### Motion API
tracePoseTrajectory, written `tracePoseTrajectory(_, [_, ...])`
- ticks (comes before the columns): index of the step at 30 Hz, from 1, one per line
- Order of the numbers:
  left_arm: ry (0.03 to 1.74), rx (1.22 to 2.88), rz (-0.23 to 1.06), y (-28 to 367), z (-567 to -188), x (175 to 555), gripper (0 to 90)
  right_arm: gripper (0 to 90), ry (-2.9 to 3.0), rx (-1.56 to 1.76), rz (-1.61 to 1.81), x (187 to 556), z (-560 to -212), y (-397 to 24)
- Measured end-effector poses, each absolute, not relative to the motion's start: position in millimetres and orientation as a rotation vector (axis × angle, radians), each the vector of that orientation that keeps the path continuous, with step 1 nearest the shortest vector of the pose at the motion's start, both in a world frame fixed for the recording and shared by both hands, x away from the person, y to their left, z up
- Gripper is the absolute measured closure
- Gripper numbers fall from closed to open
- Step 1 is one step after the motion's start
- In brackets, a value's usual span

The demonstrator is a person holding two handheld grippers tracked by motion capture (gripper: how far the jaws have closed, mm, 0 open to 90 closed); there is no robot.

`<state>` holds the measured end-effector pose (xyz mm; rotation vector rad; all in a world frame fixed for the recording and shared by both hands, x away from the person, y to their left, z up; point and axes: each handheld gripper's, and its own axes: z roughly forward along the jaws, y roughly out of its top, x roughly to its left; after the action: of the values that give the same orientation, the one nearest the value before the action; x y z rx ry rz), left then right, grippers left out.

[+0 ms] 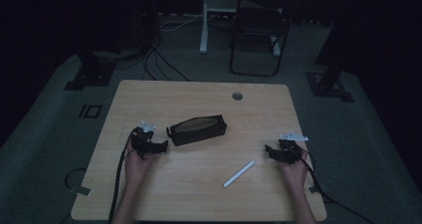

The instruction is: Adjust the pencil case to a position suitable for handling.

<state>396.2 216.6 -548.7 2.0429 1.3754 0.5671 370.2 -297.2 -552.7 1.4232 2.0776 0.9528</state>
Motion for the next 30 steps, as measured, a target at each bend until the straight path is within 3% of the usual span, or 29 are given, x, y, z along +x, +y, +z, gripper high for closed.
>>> tracePoseTrajectory(11, [1.390,2.075,0.546,220.3,-543.9,393.0,5.6,32.1,2.081,1.418,0.952,370.0,-552.8,-296.8])
tracePoseTrajectory(14, [1.375,2.071,0.546,224.6,-540.0,390.0,26.5,32.0,2.081,1.417,0.950,370.0,-552.7,-296.7])
tracePoseTrajectory(18, [1.359,2.037,0.513,229.0,-534.6,386.9,37.3,31.9,2.082,1.416,0.951,370.0,-552.8,-296.6])
tracePoseTrajectory(30, [1.194,1.916,0.619,216.4,-495.3,361.9,36.3,31.8,2.083,1.414,0.951,370.1,-552.8,-296.7])
